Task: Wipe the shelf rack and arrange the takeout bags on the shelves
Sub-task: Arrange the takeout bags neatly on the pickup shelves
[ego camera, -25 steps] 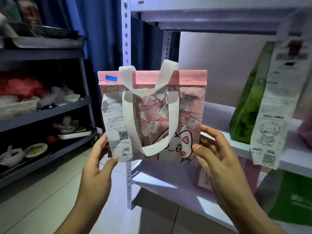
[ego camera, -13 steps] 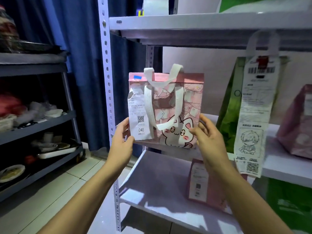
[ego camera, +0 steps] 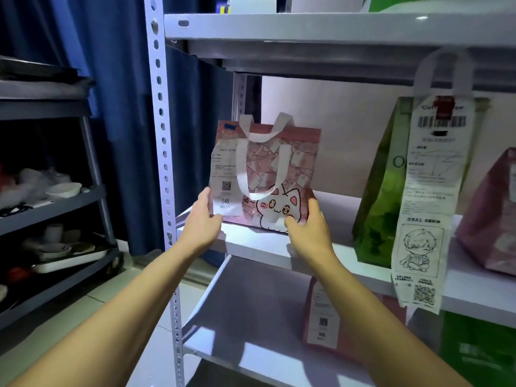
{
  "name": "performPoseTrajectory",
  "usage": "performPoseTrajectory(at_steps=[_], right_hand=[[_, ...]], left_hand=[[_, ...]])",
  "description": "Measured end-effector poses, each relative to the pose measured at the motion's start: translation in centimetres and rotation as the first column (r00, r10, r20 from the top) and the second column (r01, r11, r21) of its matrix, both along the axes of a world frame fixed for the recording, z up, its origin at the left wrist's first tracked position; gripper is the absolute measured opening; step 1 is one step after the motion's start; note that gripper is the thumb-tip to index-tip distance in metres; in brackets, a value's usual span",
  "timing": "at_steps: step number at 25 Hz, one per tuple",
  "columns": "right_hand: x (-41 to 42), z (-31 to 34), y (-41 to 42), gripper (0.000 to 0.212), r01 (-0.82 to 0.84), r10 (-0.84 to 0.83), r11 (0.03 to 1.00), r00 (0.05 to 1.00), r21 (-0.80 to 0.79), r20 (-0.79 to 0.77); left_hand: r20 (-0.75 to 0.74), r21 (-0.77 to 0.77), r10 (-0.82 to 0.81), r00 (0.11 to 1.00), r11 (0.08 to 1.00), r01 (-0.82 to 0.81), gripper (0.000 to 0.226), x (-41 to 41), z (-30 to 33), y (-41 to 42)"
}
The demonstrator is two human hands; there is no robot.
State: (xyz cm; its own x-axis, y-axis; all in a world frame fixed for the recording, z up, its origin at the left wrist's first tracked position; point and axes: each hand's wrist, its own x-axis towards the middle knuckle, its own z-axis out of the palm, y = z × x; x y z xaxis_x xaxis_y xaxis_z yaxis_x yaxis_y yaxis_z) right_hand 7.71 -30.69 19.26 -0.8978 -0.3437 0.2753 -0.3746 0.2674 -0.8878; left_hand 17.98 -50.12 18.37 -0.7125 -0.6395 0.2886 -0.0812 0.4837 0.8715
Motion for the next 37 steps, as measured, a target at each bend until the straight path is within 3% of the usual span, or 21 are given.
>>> performPoseTrajectory(at_steps=[3, 12, 15, 17, 19, 21, 23, 25, 26, 28, 30, 33, 37], right_hand=[[-0.6, -0.3, -0.4, 0.042, -0.050, 0.049, 0.998, 0.998, 0.029, 0.032], [-0.2, -0.8, -0.3, 0.057, -0.019, 0.019, 0.999, 1.000, 0.032, 0.015], [1.2, -0.3, 0.6, 0.070, 0.054, -0.053, 0.998, 0.998, 0.023, -0.042], [2.6, -0.6, 2.1, 0.073, 0.029, -0.029, 1.000, 0.995, 0.000, -0.091], [4.1, -1.3, 4.6, 0.071, -0.006, -0.006, 0.998, 0.984, -0.064, -0.180], [4.7, -1.1, 8.0, 0.065, 0.042, -0.085, 0.990, 0.938, -0.133, -0.336], [4.7, -0.5, 11.3, 0.056, 0.166, -0.274, 0.955, 0.812, -0.246, -0.516], [4.1, 0.2, 14.2, 0.053, 0.292, -0.463, 0.880, 0.705, -0.374, -0.537], [3.6, 0.5, 15.5, 0.054, 0.356, -0.526, 0.842, 0.705, -0.404, -0.476], [2.6, 0.6, 17.7, 0.060, 0.484, -0.570, 0.812, 0.778, -0.325, -0.266], [1.6, -0.5, 19.1, 0.059, 0.495, -0.511, 0.858, 0.849, -0.138, -0.131], [0.8, -2.8, 19.6, 0.054, 0.416, -0.388, 0.903, 0.896, 0.104, -0.216], [-0.5, -2.9, 19.2, 0.056, 0.391, -0.345, 0.903, 0.907, 0.178, -0.242]], left_hand=[[0.055, -0.075, 0.032, 0.998, 0.997, -0.028, 0.057, -1.3, -0.1, -0.9], [0.136, -0.181, 0.137, 0.981, 0.977, -0.112, 0.040, -2.2, -0.8, -1.1], [0.075, -0.208, 0.145, 0.987, 0.970, -0.127, 0.050, -1.4, -1.4, 0.2], [0.071, -0.216, 0.153, 0.986, 0.967, -0.135, 0.063, -0.6, -2.4, 1.7], [0.006, -0.289, 0.197, 0.980, 0.939, -0.187, 0.061, 0.0, -3.3, 4.1], [-0.119, -0.319, 0.153, 0.981, 0.930, -0.184, 0.056, 0.0, -3.1, 7.6], [-0.174, -0.325, 0.035, 0.984, 0.941, -0.091, 0.054, -0.7, -2.5, 11.6], [-0.163, -0.328, -0.062, 0.985, 0.945, 0.006, 0.052, -1.8, -1.8, 15.6], [-0.154, -0.332, -0.113, 0.982, 0.942, 0.057, 0.052, -2.4, -1.5, 17.4], [-0.120, -0.331, -0.228, 0.966, 0.927, 0.178, 0.055, -3.7, -1.0, 20.5], [-0.044, -0.311, -0.309, 0.950, 0.908, 0.281, 0.058, -4.8, -0.7, 22.7], [0.038, -0.287, -0.354, 0.935, 0.892, 0.349, 0.058, -6.0, -0.8, 24.7], [0.039, -0.231, -0.374, 0.927, 0.899, 0.372, 0.056, -6.5, -0.6, 25.1]])
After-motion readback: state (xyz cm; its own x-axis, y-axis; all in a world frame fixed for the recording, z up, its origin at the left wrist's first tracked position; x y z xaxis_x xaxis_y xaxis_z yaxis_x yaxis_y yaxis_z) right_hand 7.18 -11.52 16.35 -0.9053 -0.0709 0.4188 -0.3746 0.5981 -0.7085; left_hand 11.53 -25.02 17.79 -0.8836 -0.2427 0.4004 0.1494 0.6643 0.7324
